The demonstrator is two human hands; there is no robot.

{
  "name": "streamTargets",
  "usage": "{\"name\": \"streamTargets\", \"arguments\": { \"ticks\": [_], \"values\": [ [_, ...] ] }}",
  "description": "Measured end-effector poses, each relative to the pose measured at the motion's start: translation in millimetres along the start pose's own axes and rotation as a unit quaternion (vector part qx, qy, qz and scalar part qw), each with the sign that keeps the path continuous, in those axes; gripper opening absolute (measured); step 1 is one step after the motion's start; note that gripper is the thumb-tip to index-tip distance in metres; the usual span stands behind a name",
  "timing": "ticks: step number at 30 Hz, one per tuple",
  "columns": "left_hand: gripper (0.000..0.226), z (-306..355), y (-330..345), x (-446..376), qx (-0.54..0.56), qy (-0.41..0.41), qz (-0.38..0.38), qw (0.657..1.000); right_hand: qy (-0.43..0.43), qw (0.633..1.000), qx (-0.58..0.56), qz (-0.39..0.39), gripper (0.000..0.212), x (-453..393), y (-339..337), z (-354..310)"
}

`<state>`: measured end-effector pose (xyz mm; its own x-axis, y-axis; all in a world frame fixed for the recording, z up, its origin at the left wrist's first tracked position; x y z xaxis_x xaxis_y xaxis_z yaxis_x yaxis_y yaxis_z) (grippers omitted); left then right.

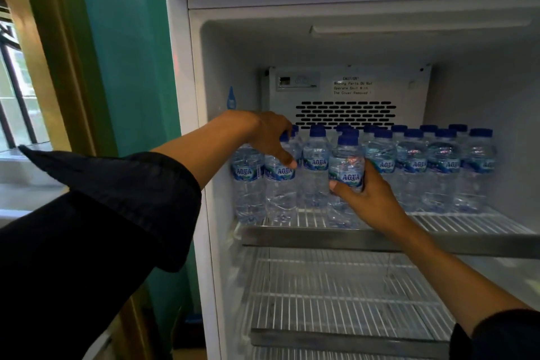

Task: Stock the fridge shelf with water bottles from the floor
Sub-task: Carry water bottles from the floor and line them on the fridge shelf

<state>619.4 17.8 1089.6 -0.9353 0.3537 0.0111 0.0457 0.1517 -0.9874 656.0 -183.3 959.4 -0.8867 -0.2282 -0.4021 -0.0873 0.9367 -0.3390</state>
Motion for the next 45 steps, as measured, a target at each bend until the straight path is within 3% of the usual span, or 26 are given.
{"name": "streamTargets", "arguments": {
  "ticks": [5, 11, 17, 30, 41, 45],
  "values": [
    [0.097, 0, -4, 6, -0.006, -0.003, -0.016, 1.0, -0.011, 1.0, 0.014, -0.018, 0.054, -3, 3, -2],
    [0.071, -9, -4, 13, -0.092, -0.038, -0.125, 0.987, -0.04, 0.999, -0.018, 0.001, 0.053, -8, 30, -22],
    [0.06, -14, -7, 21, -0.037, -0.024, -0.094, 0.995, -0.054, 0.998, -0.022, 0.008, 0.059, -8, 42, -17],
    [0.053, -14, -7, 19, -0.032, -0.008, -0.043, 0.999, -0.053, 0.997, -0.019, 0.057, 0.058, -7, 37, -14],
    [0.069, -19, -8, 14, -0.046, -0.036, -0.091, 0.994, -0.023, 0.999, 0.008, 0.032, 0.065, -8, 40, -3],
    [0.091, -5, -12, 5, -0.001, -0.012, -0.028, 1.0, -0.012, 0.999, 0.019, 0.037, 0.067, -9, 41, -1]
  ]
}}
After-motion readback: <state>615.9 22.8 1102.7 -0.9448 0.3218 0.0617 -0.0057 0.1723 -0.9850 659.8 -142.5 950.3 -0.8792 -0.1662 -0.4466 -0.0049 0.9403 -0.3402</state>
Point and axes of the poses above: each hand's wrist, its own x-axis away from the middle knuckle, its own y-axis out of the palm, z = x × y, the point moved 4 cm from there along -x, towards the middle knuckle, and after that the axes turned 14 degrees about y, right-handed, at the moved point
